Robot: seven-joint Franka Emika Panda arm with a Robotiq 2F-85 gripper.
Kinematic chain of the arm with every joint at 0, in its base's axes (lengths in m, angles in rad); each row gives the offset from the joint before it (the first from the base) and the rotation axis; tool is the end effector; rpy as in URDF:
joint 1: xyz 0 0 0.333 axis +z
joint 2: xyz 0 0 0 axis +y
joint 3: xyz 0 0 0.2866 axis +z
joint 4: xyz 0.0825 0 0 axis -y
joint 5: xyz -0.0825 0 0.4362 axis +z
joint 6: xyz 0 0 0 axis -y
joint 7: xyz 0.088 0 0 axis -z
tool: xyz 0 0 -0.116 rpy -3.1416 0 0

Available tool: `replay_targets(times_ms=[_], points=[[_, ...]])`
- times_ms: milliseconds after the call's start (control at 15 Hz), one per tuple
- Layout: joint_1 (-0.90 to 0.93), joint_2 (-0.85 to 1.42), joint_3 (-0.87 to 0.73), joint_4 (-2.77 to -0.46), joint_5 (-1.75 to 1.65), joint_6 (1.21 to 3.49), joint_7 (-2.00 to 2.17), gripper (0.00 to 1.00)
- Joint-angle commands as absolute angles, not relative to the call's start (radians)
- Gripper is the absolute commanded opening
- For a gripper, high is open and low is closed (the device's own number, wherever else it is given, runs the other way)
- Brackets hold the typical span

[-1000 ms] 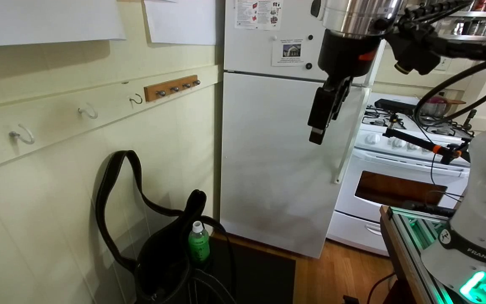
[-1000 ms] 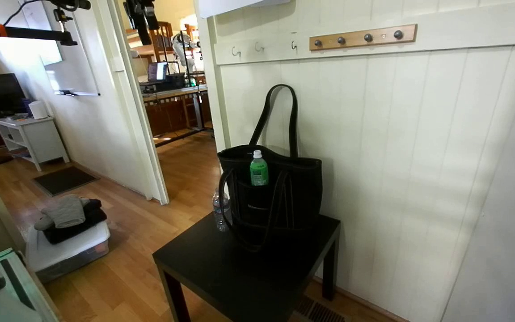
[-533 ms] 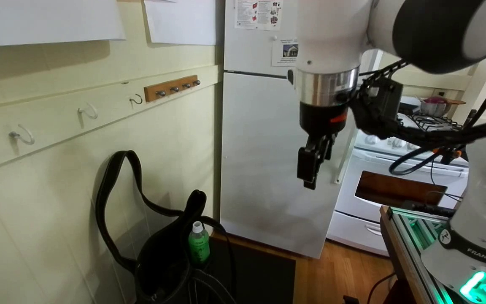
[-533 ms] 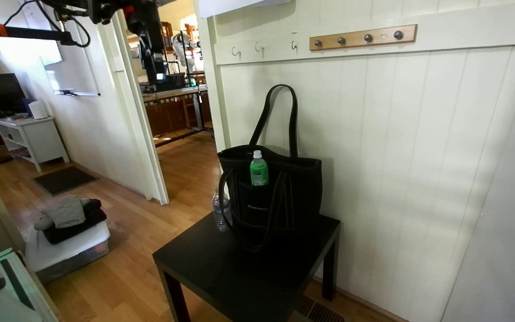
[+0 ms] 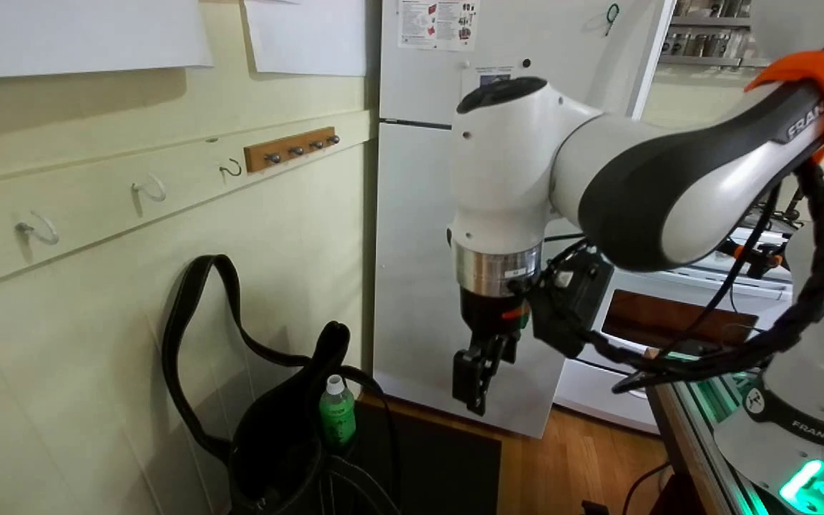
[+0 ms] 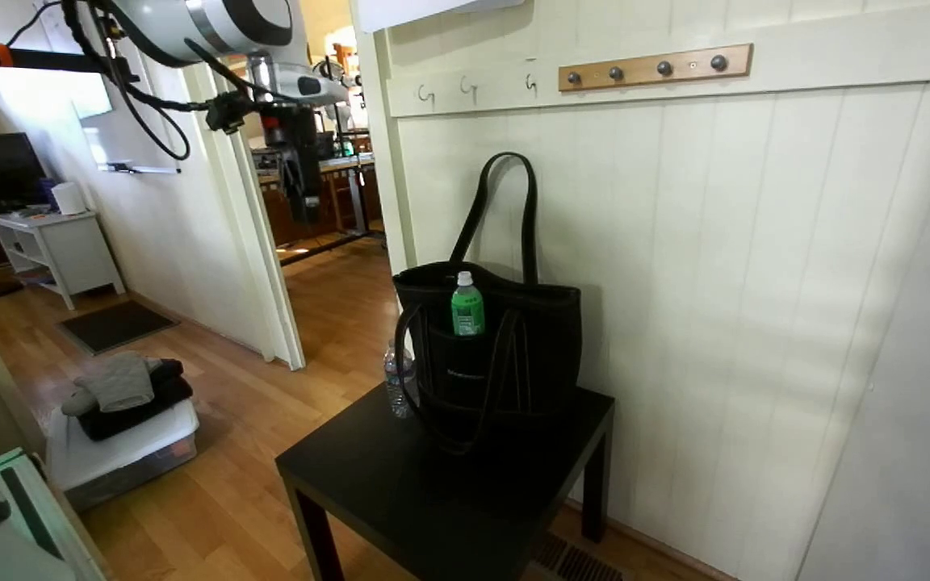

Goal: Put the bottle in the bag

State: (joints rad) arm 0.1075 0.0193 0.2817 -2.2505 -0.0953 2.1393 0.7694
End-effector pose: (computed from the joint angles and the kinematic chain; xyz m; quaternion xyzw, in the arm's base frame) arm 0.5081 0.2035 0.2745 0.9843 -0.1605 -0.0346 0.0653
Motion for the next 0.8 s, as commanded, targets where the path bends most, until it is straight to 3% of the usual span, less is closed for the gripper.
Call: replay_targets(times_ms=[0,333,733], points=[[0.154,0.11,0.241,-2.258,-0.094,2.307,0.801,1.0],[0.21,0.197,0.182,-2.26,-0.177,2.51,0.863,1.0],[0.227,0.213,0.161,-2.249,-0.135,2.487,0.817,1.0]])
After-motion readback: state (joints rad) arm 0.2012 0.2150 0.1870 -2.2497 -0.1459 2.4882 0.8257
